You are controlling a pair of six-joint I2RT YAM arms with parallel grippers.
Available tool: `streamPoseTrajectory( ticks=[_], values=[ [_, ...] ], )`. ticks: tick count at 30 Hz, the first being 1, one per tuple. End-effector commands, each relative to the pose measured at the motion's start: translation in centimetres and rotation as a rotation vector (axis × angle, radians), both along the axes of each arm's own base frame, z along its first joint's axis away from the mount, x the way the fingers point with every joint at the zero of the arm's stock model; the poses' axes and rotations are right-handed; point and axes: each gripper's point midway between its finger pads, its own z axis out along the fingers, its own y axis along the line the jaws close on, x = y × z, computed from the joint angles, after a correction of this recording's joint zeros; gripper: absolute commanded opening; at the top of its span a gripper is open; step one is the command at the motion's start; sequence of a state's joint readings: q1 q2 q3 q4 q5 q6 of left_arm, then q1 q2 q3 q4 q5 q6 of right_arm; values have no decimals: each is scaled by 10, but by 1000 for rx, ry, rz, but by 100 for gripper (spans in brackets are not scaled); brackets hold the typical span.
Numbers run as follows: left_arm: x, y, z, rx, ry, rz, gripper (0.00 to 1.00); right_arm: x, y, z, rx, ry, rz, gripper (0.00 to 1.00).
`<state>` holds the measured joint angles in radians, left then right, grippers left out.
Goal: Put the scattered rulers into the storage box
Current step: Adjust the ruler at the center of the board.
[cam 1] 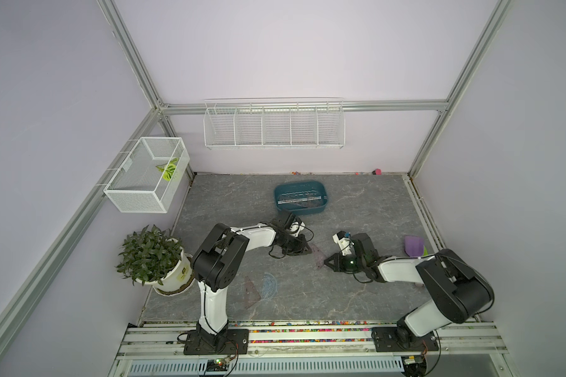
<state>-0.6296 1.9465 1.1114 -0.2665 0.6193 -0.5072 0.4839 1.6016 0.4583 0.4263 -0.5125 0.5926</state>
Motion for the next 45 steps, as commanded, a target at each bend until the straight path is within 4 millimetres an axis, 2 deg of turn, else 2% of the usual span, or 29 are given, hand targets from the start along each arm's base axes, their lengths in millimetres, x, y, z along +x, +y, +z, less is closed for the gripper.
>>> streamPoseTrajectory(
  ticks=[1,5,12,20,24,33,41,45],
  values=[
    [-25,46,-52,211,146,58,31,-24,-23,-49,-103,129,-48,5],
    [-11,46,-49,211,135,88,37,-25,-28,-54,-115,137,-54,5],
    [22,67,-59,290,95,231,47,-27,-29,-59,-107,147,-50,4],
    [46,60,-58,263,12,276,50,-28,-28,-62,-93,155,-46,4],
    [54,50,-57,227,-15,267,51,-29,-28,-64,-92,159,-44,4],
    [58,31,-68,204,-27,212,53,-31,-28,-65,-88,163,-42,4],
    [41,26,-88,241,9,144,55,-30,-27,-64,-85,161,-43,4],
    [29,34,-100,276,41,130,55,-30,-27,-65,-84,160,-42,4]
  ],
)
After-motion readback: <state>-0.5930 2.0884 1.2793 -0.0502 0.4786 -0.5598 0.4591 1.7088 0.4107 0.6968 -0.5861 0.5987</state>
